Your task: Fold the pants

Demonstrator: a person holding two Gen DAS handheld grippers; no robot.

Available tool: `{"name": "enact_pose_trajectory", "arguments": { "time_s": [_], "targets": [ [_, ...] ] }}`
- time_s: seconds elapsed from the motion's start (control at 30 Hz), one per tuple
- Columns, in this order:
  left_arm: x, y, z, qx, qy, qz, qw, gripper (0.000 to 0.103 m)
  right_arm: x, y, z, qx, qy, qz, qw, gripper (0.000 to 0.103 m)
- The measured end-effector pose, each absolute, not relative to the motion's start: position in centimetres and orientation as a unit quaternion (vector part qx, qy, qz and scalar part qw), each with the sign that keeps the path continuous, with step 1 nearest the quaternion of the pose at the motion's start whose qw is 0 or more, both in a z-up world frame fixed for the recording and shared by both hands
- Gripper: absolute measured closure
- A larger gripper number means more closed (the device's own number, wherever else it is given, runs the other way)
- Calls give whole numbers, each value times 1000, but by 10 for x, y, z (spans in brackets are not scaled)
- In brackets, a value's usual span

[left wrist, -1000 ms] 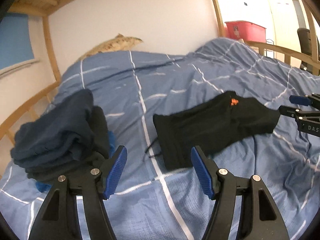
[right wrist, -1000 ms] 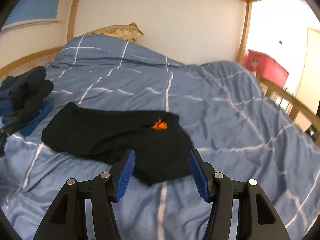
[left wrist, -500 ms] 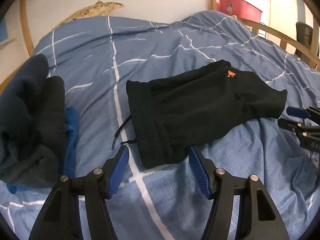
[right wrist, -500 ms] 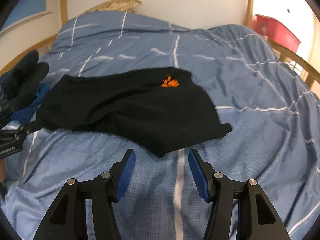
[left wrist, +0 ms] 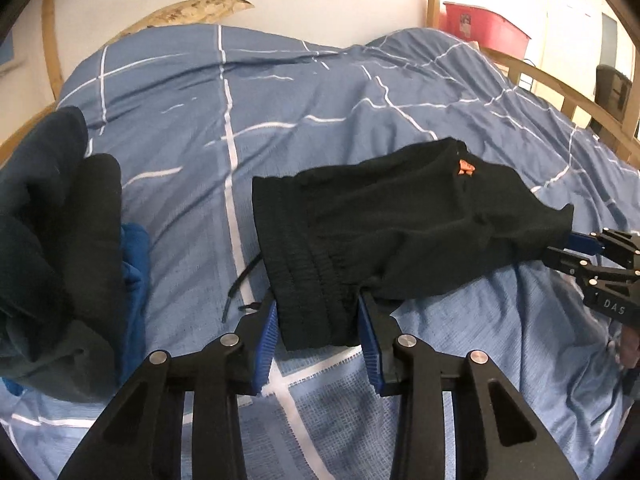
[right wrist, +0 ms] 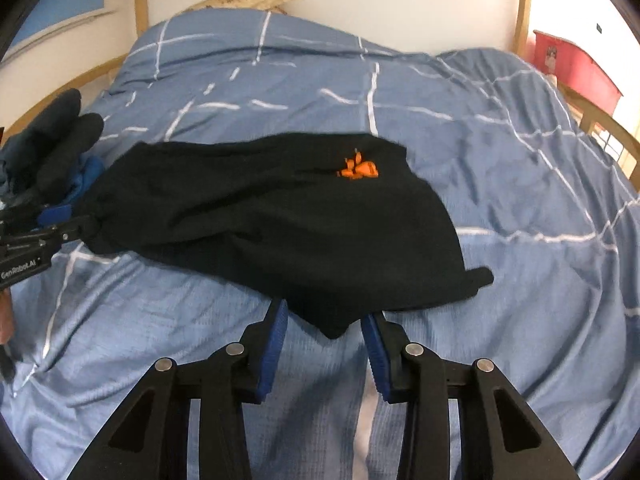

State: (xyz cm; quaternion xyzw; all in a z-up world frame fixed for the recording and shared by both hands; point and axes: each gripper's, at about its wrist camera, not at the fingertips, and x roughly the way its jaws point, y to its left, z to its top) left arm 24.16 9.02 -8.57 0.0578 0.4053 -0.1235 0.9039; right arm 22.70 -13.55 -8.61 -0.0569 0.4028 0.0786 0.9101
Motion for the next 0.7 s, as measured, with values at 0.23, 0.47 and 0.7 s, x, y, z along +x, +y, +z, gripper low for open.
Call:
{"name": "enact_pose_trajectory", "arguments": {
  "time_s": [0.23,0.47,0.7],
  "targets": [
    [235,88,-90,65,413,-133,898,65,238,-139,-93,-43,420,90,902,68],
    [228,94,-85,62,409,-159,896,64,236,-133,-94,-57,416,93,903,68],
    [239,99,-96,32,427,-165,888,67,236,-129,-98,-64,418,92,901,73]
  ]
}}
